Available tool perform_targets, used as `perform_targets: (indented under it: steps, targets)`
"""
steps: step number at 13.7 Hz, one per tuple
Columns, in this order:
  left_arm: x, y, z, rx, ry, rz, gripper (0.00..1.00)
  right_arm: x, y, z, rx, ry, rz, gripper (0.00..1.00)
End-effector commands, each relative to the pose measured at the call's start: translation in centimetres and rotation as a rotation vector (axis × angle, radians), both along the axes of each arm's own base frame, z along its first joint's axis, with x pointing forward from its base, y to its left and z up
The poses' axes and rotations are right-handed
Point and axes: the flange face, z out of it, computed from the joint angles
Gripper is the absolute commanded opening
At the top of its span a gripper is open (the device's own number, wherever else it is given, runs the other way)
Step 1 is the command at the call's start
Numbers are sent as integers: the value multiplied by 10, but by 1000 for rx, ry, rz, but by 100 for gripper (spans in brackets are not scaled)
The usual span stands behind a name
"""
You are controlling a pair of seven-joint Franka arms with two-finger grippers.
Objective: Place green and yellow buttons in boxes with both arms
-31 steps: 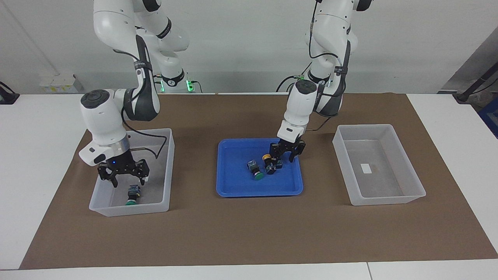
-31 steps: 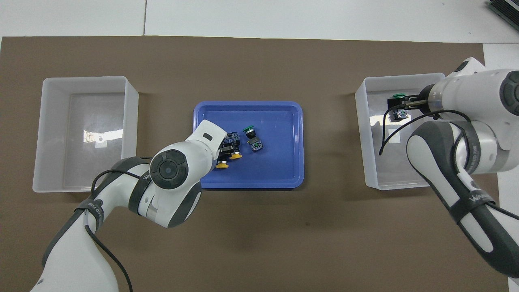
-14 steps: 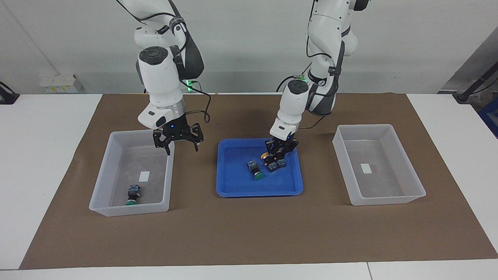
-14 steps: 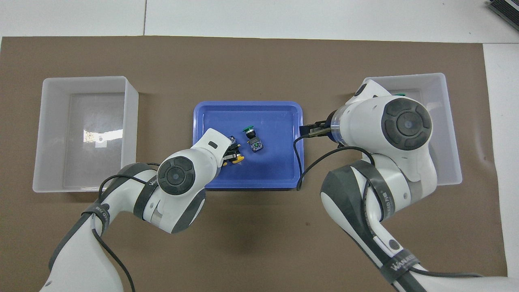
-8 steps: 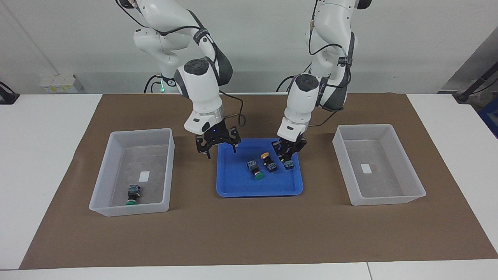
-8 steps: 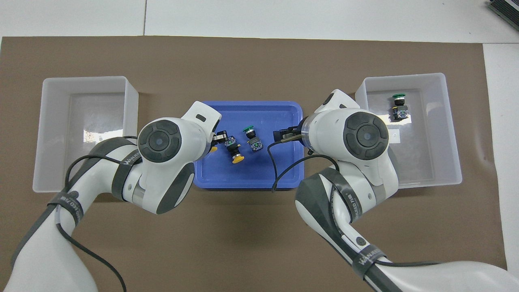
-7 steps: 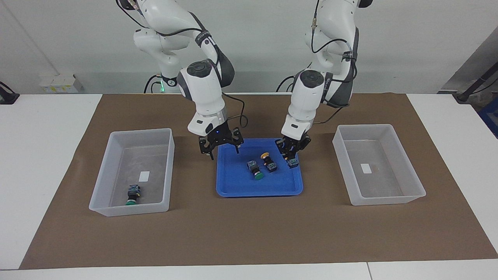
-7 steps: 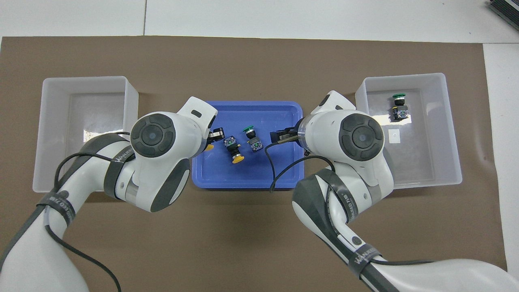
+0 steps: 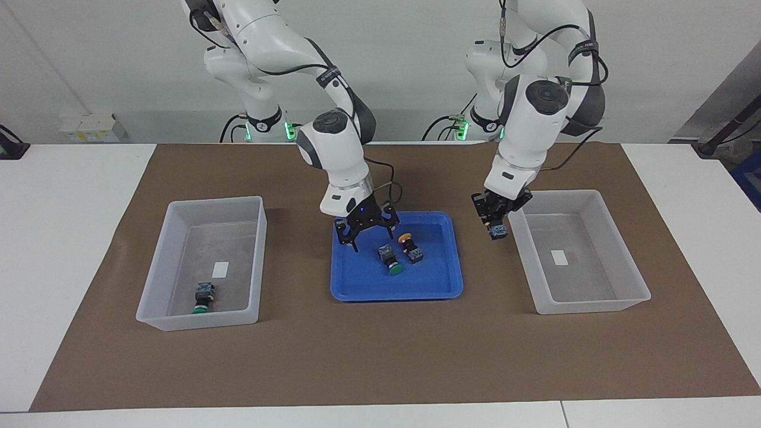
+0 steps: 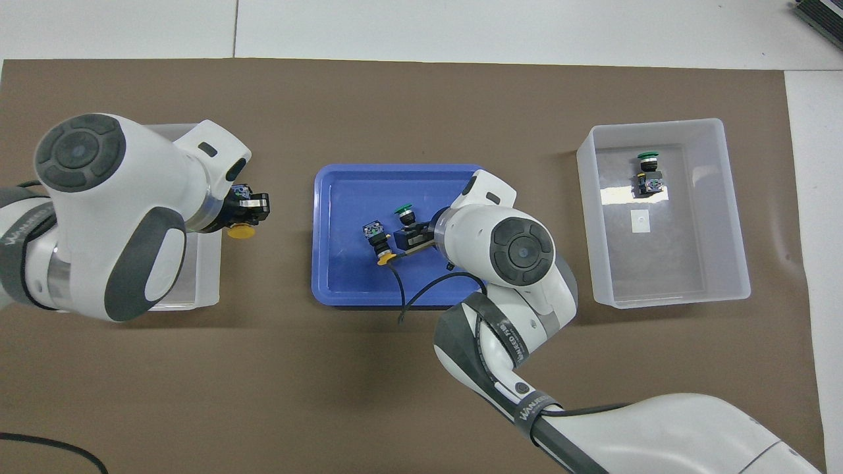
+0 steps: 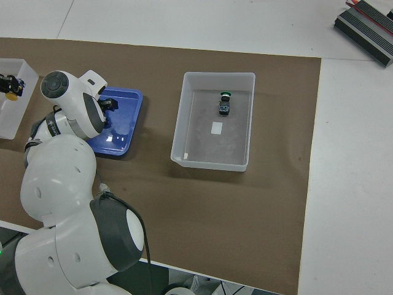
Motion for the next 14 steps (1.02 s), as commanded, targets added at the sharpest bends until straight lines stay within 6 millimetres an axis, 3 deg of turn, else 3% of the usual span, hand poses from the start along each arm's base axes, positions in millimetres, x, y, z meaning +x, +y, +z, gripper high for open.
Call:
perform_targets:
  steps: [1, 2, 4, 6, 10, 11, 12, 14]
  targets:
    - [9, 44, 5, -4, 8, -55, 0, -2, 15, -20, -37, -37, 52, 100]
    - [13, 63, 6, -3, 2, -68, 0, -3, 19, -35, -47, -48, 67, 100]
    - [19, 107, 0, 1, -18, -92, 0, -5, 21, -41, -58, -67, 50, 100]
    - [15, 146, -9, 6, -35, -93, 0, -9, 23, -46, -69, -61, 55, 90]
    - [-6, 170, -50, 11, -123, -55, 0, -12, 26, -50, -82, -63, 72, 44]
    - [-8, 170, -57, 11, -130, -53, 0, -12, 25, -51, -84, -62, 71, 28]
    - [-10, 171, -62, 12, -153, -51, 0, -11, 24, -51, -88, -65, 73, 0]
    - [-9, 171, -76, 14, -175, -51, 0, -7, 15, -44, -103, -64, 57, 0]
